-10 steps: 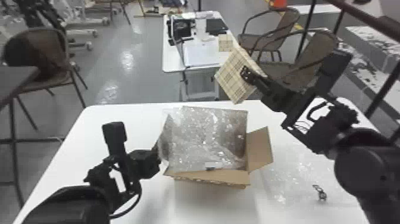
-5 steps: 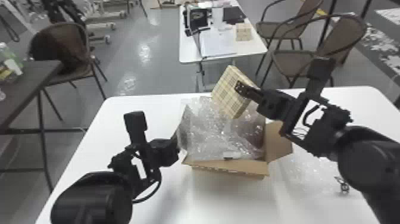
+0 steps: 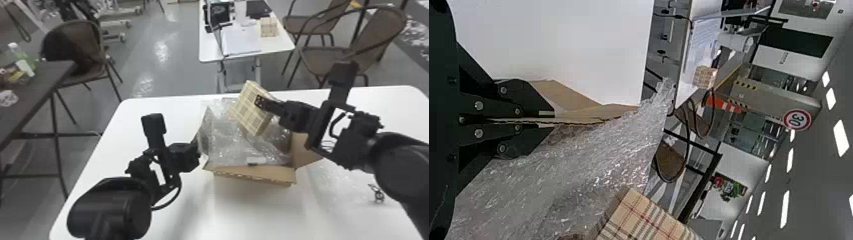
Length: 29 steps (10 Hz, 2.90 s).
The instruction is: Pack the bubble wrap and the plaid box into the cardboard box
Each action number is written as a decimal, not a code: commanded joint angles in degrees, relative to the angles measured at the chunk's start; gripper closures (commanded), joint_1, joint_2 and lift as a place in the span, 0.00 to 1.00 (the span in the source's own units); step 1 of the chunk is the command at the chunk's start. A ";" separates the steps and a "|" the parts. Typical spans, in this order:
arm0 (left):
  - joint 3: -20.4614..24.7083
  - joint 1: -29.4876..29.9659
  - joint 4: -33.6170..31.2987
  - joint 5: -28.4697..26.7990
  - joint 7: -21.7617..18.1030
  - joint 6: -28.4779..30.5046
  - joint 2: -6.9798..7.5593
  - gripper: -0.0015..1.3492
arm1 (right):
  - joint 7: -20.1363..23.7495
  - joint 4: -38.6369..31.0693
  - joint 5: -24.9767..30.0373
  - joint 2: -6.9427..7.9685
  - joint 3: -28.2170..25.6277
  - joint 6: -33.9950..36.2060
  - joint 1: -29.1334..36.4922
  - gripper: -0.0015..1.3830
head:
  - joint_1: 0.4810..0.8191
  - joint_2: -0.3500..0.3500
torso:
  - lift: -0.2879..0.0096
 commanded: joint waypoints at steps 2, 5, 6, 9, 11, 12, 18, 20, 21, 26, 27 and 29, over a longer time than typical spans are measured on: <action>0.00 0.00 0.09 0.00 0.00 -0.09 -0.02 0.90 | -1.18 0.70 0.15 -0.24 0.00 0.99 0.35 0.60 | 0.63 0.74 | 0.62; 0.00 0.00 0.09 0.00 0.00 -0.09 -0.11 0.90 | -1.27 0.61 -0.02 -0.24 -0.09 0.99 0.17 0.03 | 0.63 0.73 | 0.62; 0.09 0.09 0.09 0.09 0.00 -0.18 -0.11 0.90 | -1.18 0.08 -0.46 -0.24 -0.35 0.90 0.17 0.06 | 0.63 0.73 | 0.62; 0.27 0.27 0.09 0.00 0.00 -0.27 -0.29 0.90 | 1.99 -3.35 6.57 -0.07 -4.04 -2.70 2.28 0.06 | 0.63 0.72 | 0.62; 0.53 0.44 0.09 0.09 0.00 -0.53 -0.38 0.90 | 6.73 -2.91 14.74 1.08 -6.59 -13.95 6.23 0.06 | 0.63 0.69 | 0.62; 0.80 0.53 0.09 0.09 0.00 -0.71 -0.46 0.90 | 7.17 -1.94 18.17 1.43 -7.38 -19.67 8.69 0.06 | 0.62 0.66 | 0.62; 1.24 0.79 0.00 0.27 0.00 -1.23 -0.46 0.90 | 12.71 2.02 31.97 2.83 -16.43 -37.51 21.44 0.06 | 0.63 0.51 | 0.62; 1.50 0.88 0.00 0.44 0.00 -0.53 -0.38 0.90 | 12.71 2.63 32.32 3.36 -17.66 -38.83 25.39 0.06 | 0.63 0.48 | 0.62; 1.76 0.79 -0.09 0.88 0.08 0.35 -0.46 0.90 | 12.71 3.16 32.23 4.06 -17.84 -38.83 26.19 0.06 | 0.63 0.47 | 0.62; 6.33 4.13 -2.64 5.45 7.03 -2.29 -4.39 0.90 | 12.88 6.67 34.96 5.65 -17.58 -43.57 27.24 0.06 | 0.63 0.49 | 0.62; 7.65 6.16 -3.43 5.19 9.75 -6.77 -4.39 0.90 | 12.80 7.55 34.96 5.82 -17.66 -44.80 27.50 0.06 | 0.63 0.51 | 0.62; 7.12 9.41 -3.43 7.30 17.40 -16.97 -4.39 0.90 | 12.80 8.26 34.69 6.09 -17.66 -44.80 27.77 0.06 | 0.63 0.58 | 0.62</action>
